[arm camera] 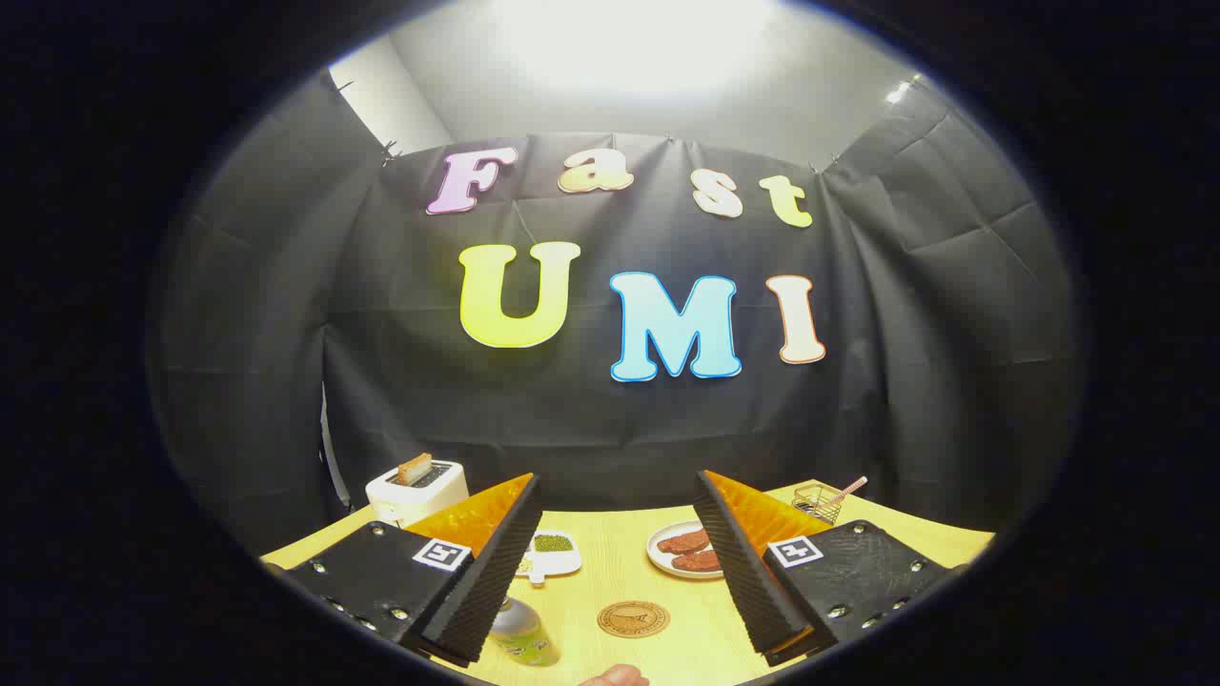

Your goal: Take the bottle from table, then pour the juice into the cup, finally place the bottle on the coaster

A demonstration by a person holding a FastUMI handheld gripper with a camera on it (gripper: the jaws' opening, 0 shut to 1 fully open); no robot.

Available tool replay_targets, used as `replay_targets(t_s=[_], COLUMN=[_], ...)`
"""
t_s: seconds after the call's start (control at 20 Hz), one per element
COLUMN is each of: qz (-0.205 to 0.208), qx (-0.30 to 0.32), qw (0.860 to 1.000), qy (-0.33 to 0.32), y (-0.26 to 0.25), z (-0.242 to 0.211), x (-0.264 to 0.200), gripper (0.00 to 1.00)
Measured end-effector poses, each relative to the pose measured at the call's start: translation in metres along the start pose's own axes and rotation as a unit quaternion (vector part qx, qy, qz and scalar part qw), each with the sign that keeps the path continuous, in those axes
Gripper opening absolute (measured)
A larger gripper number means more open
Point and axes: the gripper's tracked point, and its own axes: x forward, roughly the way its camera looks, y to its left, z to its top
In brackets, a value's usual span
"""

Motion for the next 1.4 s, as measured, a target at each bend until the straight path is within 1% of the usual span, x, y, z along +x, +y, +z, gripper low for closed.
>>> replay_targets(t_s=[0.3,0.55,0.7,0.8,0.9,1.0,1.2,1.4], qz=[-0.014,-0.006,-0.016,-0.012,-0.004,-0.01,-0.001,0.035], qx=[-0.014,0.0,-0.011,-0.013,-0.013,-0.019,-0.013,0.0], qw=[1.0,1.0,1.0,1.0,1.0,1.0,1.0,0.999], qy=[-0.005,-0.005,-0.005,-0.007,-0.003,-0.011,0.005,0.016], y=[0.0,0.008,0.006,0.014,0.021,0.023,0.037,0.057], z=[0.006,0.016,0.031,0.033,0.026,0.02,-0.031,-0.085], x=[0.001,0.003,0.002,0.0,0.002,0.003,0.003,0.001], gripper=[0.98,0.98,0.98,0.98,0.98,0.98,0.98,0.98])
